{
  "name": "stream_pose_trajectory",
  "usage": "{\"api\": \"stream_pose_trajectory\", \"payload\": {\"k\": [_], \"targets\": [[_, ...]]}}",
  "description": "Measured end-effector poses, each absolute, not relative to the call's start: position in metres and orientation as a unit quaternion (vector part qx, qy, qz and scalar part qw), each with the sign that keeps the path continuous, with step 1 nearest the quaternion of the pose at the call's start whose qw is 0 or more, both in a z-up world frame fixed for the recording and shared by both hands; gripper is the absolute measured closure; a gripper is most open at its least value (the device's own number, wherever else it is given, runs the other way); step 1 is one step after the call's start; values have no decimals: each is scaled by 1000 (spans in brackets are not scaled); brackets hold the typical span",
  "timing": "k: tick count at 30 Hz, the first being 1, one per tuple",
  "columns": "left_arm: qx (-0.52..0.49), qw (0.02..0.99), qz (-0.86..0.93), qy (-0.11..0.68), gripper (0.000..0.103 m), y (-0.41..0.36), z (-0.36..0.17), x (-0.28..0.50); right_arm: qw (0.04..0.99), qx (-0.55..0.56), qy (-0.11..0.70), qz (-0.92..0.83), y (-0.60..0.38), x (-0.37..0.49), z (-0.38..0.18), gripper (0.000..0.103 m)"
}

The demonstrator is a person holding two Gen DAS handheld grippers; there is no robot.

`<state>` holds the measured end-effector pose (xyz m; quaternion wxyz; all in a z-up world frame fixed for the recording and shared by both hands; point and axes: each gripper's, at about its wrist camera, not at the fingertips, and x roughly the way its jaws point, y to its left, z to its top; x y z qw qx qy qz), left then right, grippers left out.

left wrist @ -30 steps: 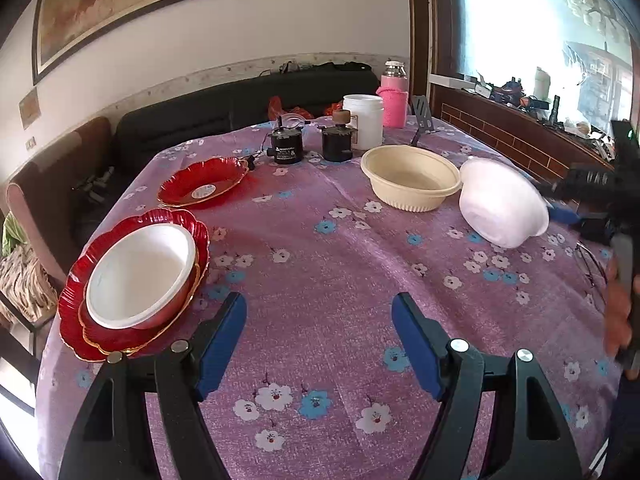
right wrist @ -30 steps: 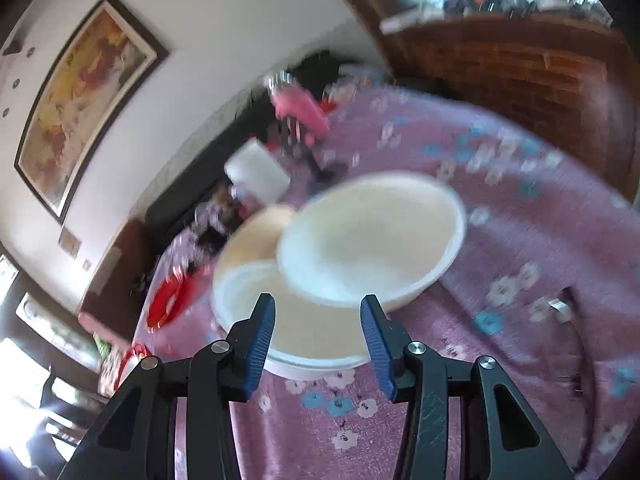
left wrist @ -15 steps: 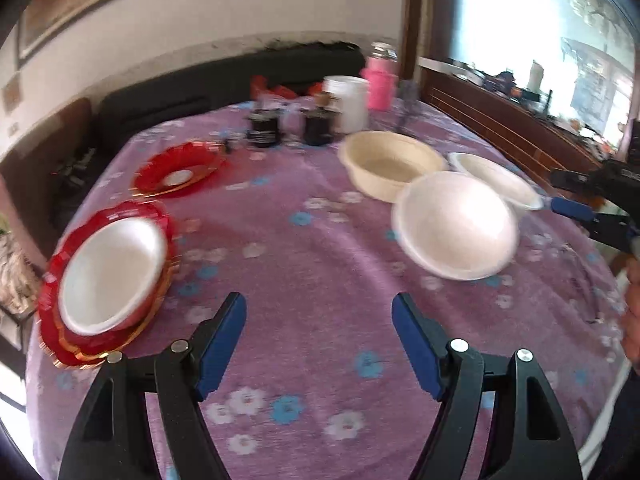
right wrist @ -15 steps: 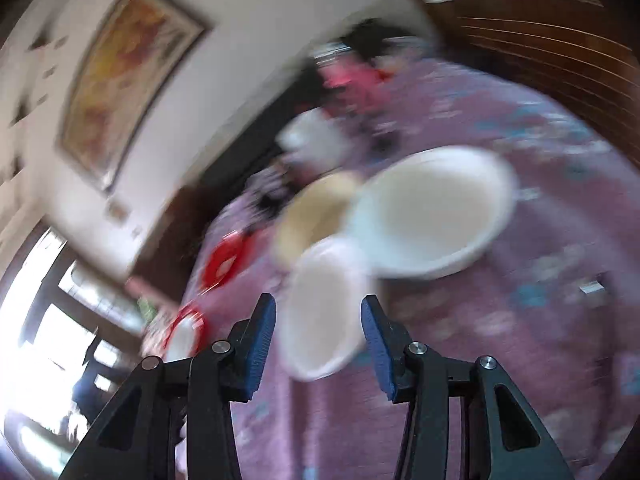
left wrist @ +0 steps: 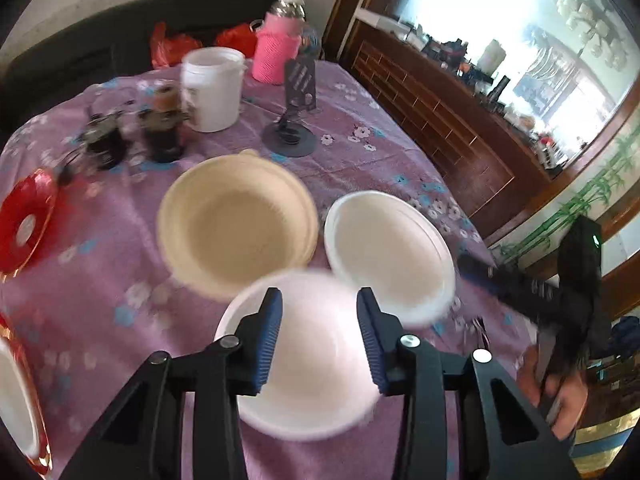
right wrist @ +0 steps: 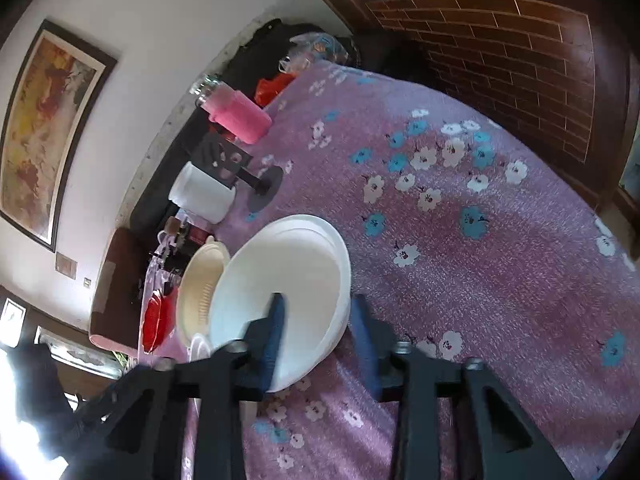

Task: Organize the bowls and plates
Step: 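Grasp the rim of the beige bowl with the left gripper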

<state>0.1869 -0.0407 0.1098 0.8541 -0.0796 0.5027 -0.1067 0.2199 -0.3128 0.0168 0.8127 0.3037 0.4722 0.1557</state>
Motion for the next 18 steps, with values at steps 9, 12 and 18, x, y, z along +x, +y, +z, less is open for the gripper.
{"api": "stream_pose_trajectory", "payload": {"k": [9,12,18], "targets": [[-94,845,-64,522,71,-31,86,233,820,309,450,173,-319,214,20,77],[-124,840,-49,526,71,-2,83,239,832,272,437,205,-301,219,49,77],[-165,837,-7,522,71,48,74,239,814,171,480,280,-224,279,70,77]]}}
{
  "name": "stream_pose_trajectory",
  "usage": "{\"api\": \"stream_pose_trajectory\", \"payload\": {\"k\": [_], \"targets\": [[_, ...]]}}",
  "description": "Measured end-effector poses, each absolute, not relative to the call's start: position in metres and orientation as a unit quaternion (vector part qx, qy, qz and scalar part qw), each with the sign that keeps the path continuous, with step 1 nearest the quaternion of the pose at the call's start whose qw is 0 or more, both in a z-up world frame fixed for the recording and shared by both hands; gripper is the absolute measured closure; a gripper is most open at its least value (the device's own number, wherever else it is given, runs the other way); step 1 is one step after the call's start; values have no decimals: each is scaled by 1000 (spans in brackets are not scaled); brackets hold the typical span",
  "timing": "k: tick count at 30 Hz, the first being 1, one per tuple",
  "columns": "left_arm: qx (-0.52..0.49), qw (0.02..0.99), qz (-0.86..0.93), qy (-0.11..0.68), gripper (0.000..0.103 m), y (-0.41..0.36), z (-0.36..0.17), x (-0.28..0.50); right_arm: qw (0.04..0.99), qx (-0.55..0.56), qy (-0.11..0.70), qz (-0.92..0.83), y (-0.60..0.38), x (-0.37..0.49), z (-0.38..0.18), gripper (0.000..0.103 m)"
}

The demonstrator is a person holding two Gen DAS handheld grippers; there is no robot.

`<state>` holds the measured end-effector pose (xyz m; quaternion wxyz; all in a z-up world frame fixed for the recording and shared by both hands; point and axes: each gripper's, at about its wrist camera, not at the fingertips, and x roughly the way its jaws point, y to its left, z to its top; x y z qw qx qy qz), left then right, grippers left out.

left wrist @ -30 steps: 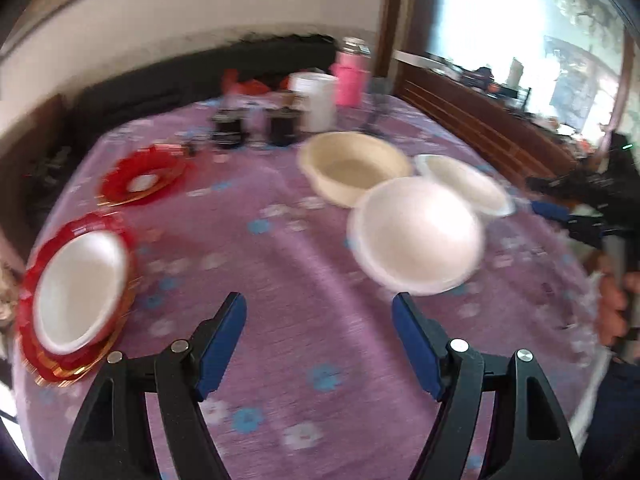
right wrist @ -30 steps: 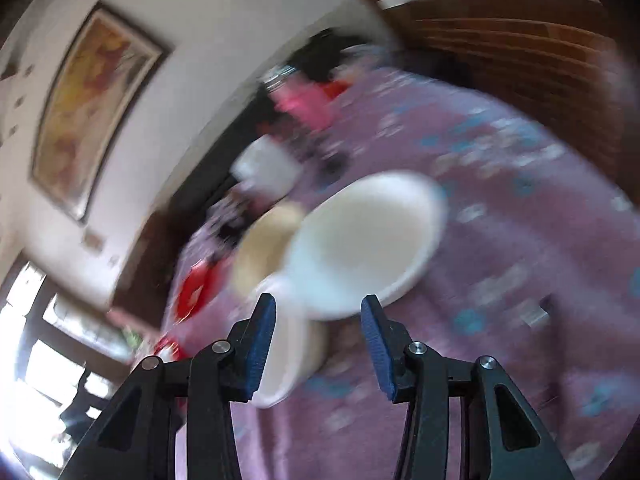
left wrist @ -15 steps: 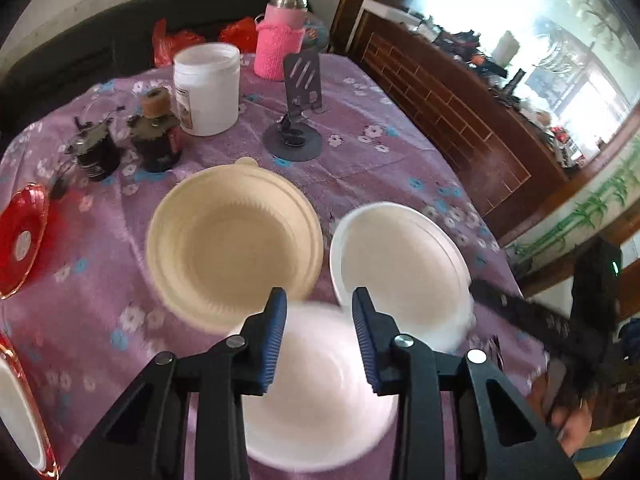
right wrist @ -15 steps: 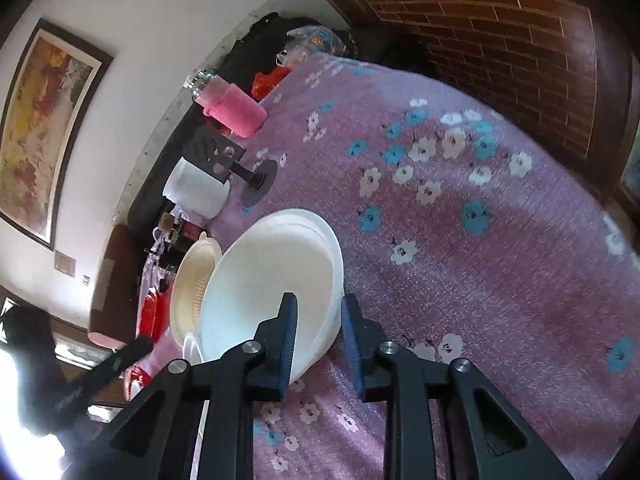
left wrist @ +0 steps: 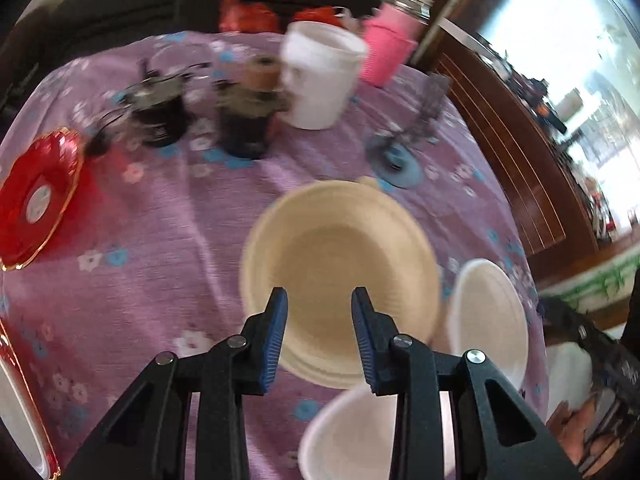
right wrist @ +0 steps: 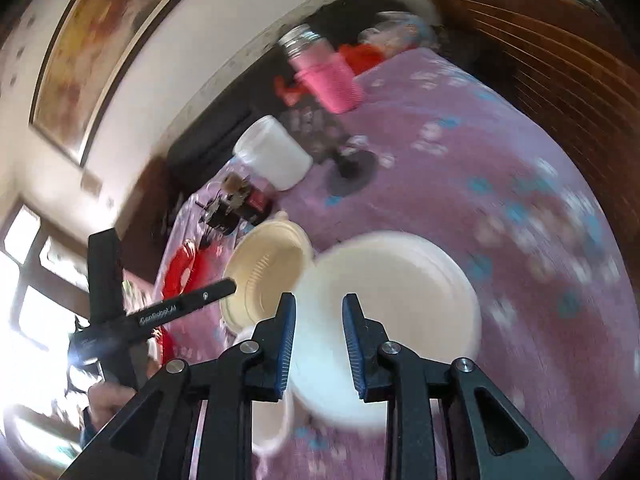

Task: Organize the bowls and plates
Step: 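Grasp the rim of the beige bowl with the left gripper, then lift and carry the beige bowl with the left gripper toward the red plates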

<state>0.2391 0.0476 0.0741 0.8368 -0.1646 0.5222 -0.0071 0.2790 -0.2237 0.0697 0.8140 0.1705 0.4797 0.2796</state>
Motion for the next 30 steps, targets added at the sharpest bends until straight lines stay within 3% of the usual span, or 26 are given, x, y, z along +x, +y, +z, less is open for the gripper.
{"api": "stream_pose_trajectory", "payload": {"k": [10,13,15,25,30], "targets": [[-184,828,1,530,71,73,51,246,784,89,537,298,-149,343,34,77],[-184,823,2,538,91,70,42,251,780,61,555,281,-134,352,19,78],[-186,826,5,532,92,70,41,249,780,59,558,277,-128,351,14,91],[-164,890,5,425,91,83,133,187,828,106,452,316,-136,282,105,91],[-136,907,15,399,91,83,152,124,815,121,439,358,-135,230,119,91]]}}
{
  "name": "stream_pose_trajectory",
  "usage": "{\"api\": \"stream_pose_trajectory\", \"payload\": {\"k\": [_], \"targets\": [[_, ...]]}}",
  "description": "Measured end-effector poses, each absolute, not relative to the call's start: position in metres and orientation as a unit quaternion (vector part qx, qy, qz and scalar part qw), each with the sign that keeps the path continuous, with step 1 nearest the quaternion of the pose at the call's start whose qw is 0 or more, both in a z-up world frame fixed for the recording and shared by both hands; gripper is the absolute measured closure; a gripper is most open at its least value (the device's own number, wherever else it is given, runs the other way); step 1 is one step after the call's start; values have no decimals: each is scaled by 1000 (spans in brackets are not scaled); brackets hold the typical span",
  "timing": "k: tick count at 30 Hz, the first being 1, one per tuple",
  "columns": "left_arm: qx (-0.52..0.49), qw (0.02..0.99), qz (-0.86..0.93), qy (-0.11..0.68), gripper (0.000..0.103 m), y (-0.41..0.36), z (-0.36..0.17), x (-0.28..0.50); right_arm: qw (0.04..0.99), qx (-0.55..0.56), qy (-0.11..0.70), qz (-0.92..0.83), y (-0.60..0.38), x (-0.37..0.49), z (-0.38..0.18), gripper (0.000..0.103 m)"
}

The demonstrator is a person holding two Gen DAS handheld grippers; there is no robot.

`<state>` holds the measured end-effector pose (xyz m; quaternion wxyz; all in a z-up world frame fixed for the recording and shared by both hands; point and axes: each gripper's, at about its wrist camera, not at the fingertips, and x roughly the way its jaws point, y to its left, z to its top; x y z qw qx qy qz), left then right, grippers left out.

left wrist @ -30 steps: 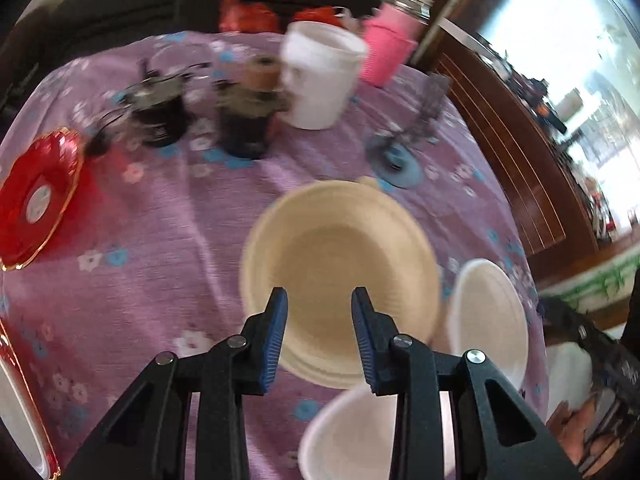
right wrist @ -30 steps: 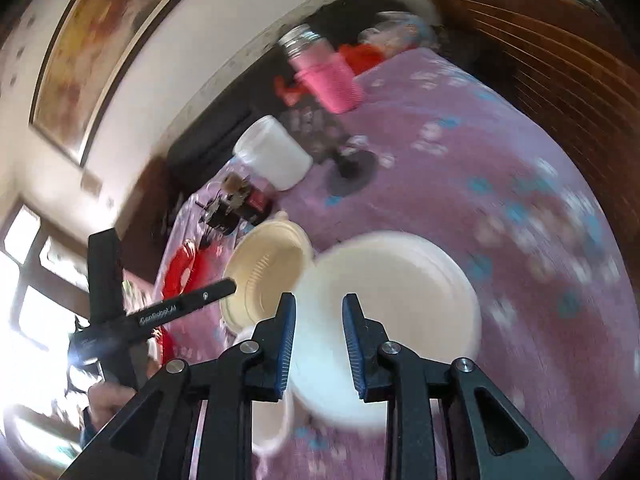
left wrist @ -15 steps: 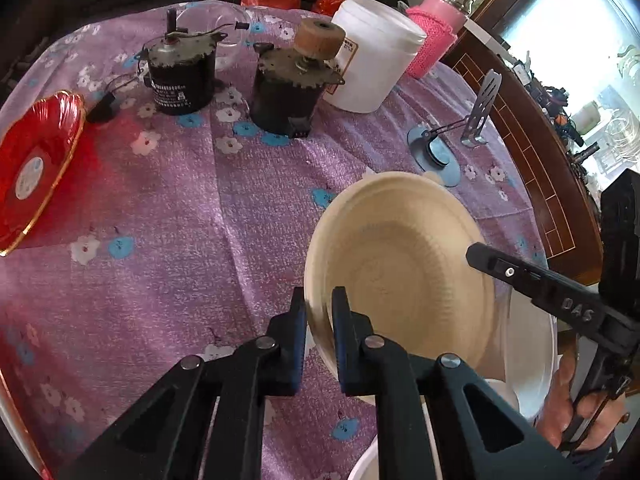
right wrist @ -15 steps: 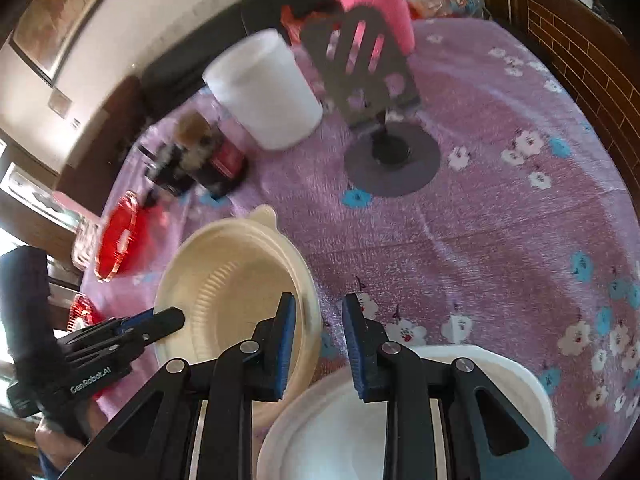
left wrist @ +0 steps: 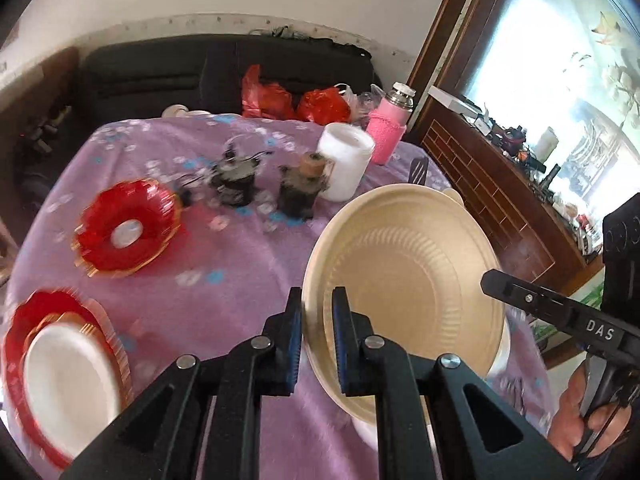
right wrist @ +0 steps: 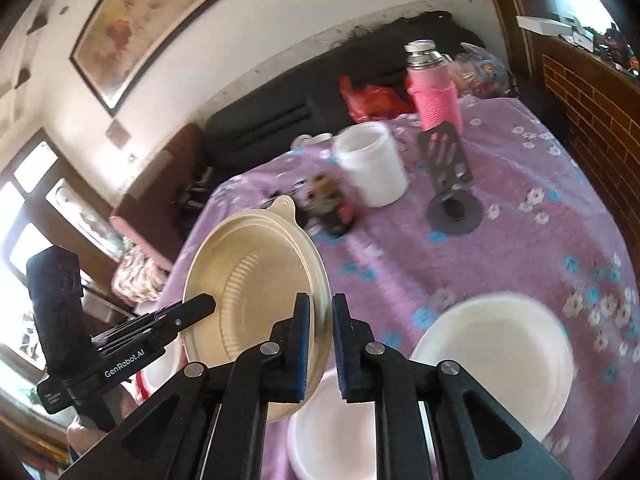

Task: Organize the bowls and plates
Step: 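Lift and carry the beige bowl with the left gripper toward the red plates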

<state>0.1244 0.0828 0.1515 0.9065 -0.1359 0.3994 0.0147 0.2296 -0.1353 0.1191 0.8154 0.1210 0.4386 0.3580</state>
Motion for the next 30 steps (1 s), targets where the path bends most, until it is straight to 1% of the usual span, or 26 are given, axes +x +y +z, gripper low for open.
{"api": "stream_pose_trajectory", "payload": {"k": [9,12,13,14,18,21,24,25,27,28,29,30], "targets": [[-107,906,39,408,91,89,117,-12,776,105,468,409,-117,120,73,91],[-97,897,46,429,91,87,96,-43,771,95,474,415,-112,89,58,91],[-105,891,43,440,89,87,86,-52,769,90,480,412,-110,80,52,91],[-111,886,41,448,87,88,78,-57,765,92,487,412,-109,75,45,91],[-141,867,36,477,87,99,44,-67,753,85,508,409,-102,60,24,90],[-153,867,32,472,85,104,34,-65,766,74,499,400,-98,55,20,88],[-141,875,33,461,85,99,33,-66,789,49,479,381,-96,49,24,82],[-137,877,36,459,83,98,33,-66,794,46,475,377,-98,47,25,80],[-139,876,31,461,73,97,31,-62,798,50,473,370,-102,44,22,80],[-141,874,31,465,64,97,28,-59,798,50,476,368,-102,44,20,80],[-139,873,33,467,61,98,27,-58,796,51,479,366,-103,43,18,80],[-139,872,33,468,61,98,25,-58,794,55,483,365,-103,43,15,80]]}}
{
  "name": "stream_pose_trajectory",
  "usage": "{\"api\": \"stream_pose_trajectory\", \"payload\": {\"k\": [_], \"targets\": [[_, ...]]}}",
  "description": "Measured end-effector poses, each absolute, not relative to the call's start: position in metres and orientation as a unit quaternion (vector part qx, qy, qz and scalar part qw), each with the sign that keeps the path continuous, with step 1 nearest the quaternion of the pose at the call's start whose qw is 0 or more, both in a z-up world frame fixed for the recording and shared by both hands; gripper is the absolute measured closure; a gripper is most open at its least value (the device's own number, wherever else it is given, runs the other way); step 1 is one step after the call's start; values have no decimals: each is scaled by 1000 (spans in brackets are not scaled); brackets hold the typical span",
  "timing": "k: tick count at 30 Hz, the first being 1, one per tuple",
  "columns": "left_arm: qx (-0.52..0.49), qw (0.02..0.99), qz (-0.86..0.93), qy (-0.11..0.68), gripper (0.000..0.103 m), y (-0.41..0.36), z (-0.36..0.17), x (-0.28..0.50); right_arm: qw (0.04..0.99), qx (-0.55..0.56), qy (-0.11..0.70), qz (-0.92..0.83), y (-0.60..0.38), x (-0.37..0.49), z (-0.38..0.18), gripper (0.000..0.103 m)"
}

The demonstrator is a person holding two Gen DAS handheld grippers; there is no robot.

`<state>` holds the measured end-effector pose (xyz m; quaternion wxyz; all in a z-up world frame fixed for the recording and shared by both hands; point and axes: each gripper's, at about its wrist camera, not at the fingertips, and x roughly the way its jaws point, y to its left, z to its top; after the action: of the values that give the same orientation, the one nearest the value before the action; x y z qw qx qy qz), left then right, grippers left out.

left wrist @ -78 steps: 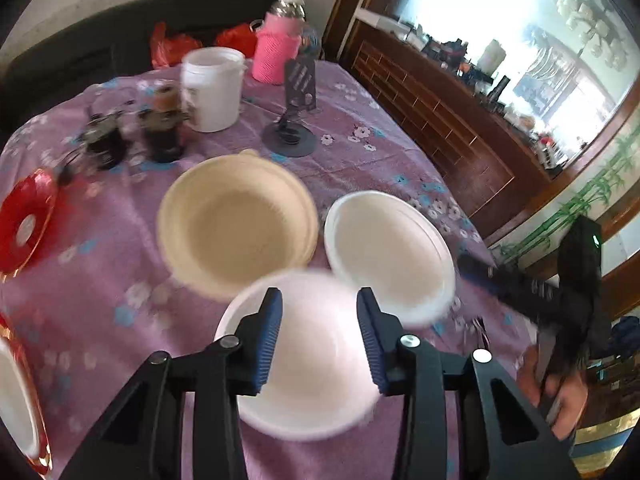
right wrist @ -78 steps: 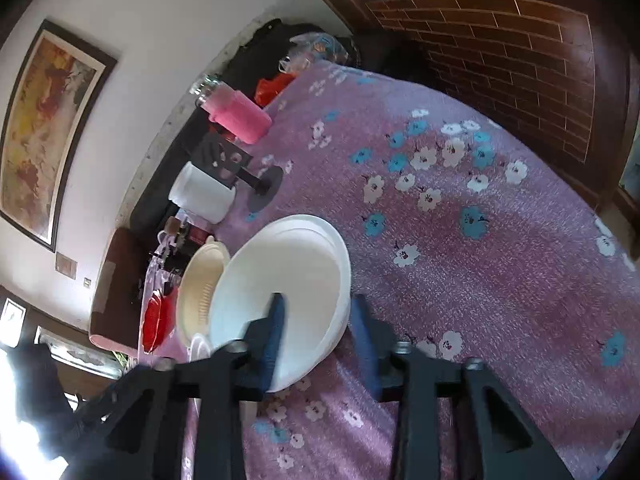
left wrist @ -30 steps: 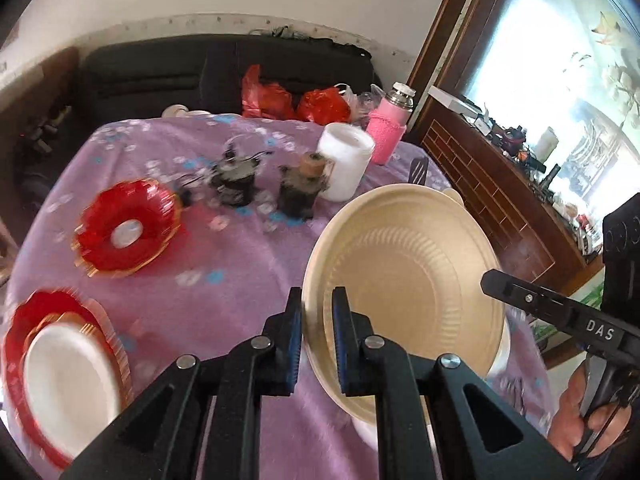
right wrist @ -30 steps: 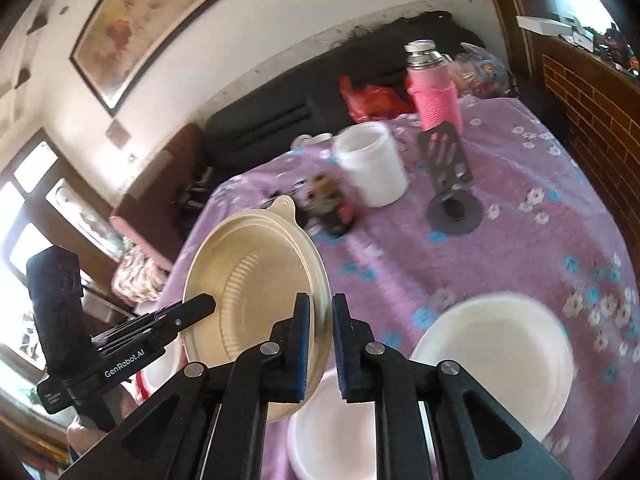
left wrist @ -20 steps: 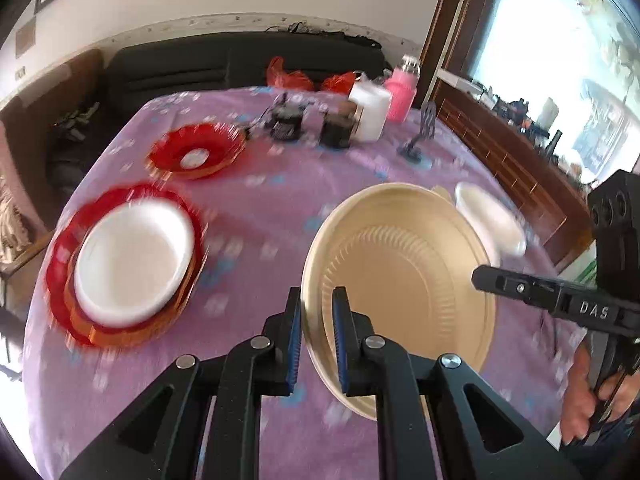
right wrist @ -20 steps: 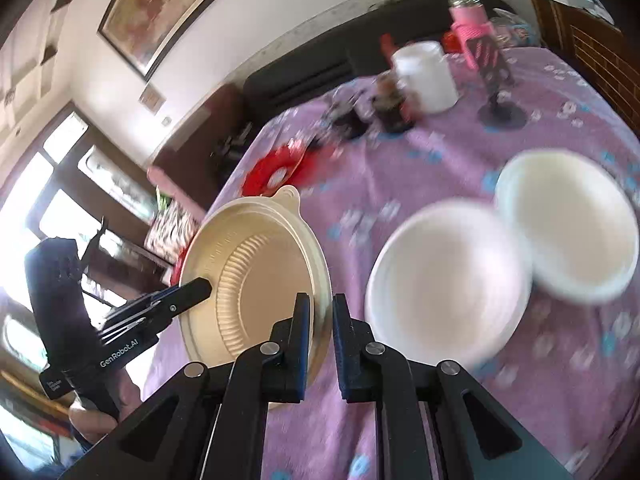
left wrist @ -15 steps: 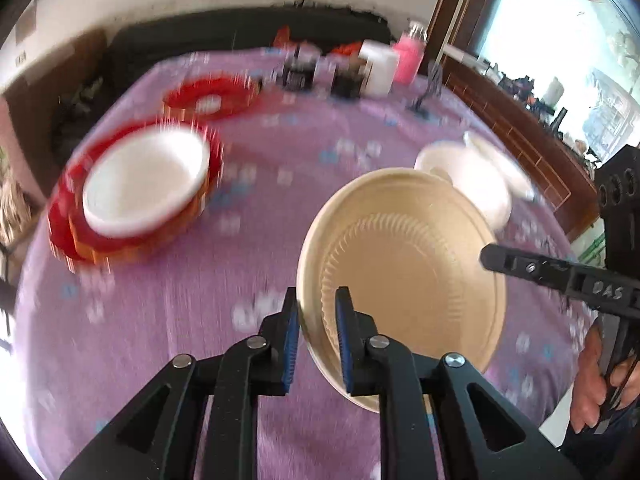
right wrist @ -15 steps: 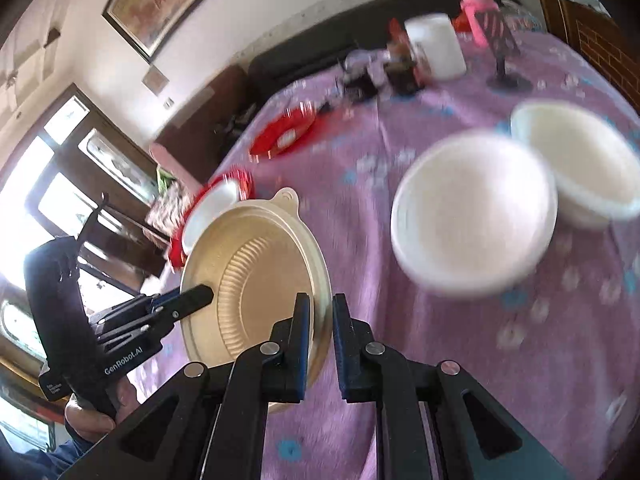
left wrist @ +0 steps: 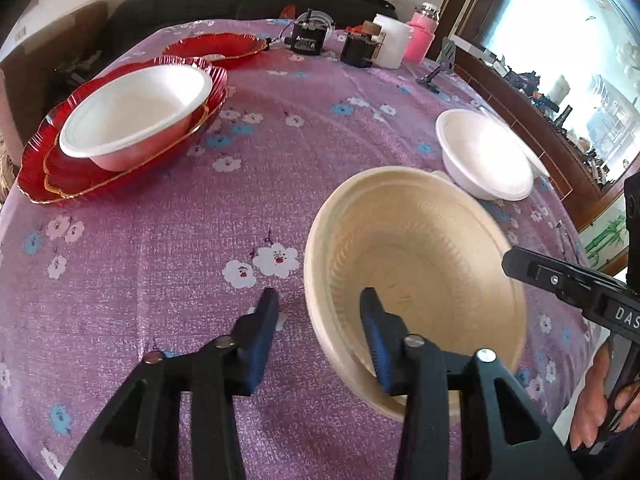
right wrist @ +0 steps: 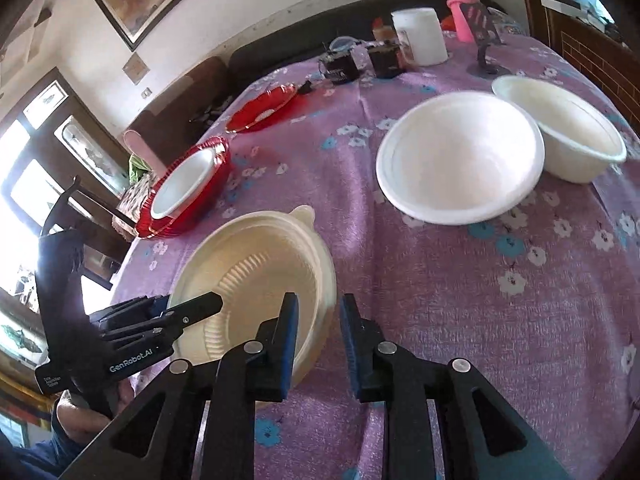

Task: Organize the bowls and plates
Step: 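Lift and carry the beige bowl with the left gripper toward the red plates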

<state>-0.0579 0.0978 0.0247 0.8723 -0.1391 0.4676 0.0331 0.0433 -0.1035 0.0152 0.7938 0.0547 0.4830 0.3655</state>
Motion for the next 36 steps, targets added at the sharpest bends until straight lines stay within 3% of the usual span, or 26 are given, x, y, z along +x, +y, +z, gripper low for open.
{"api": "stream_pose_trajectory", "payload": {"k": [3,5,6,36], "targets": [[-137,879,25,456,63,97,25,-59,796,48,486,357,-101,40,9,80],[-126,883,18,451,83,90,28,-63,799,50,480,358,-100,37,10,87],[-118,886,20,447,84,87,30,-64,803,46,476,356,-99,34,12,87],[-160,906,112,376,84,198,98,-105,811,-20,402,423,36,26,93,89]]}}
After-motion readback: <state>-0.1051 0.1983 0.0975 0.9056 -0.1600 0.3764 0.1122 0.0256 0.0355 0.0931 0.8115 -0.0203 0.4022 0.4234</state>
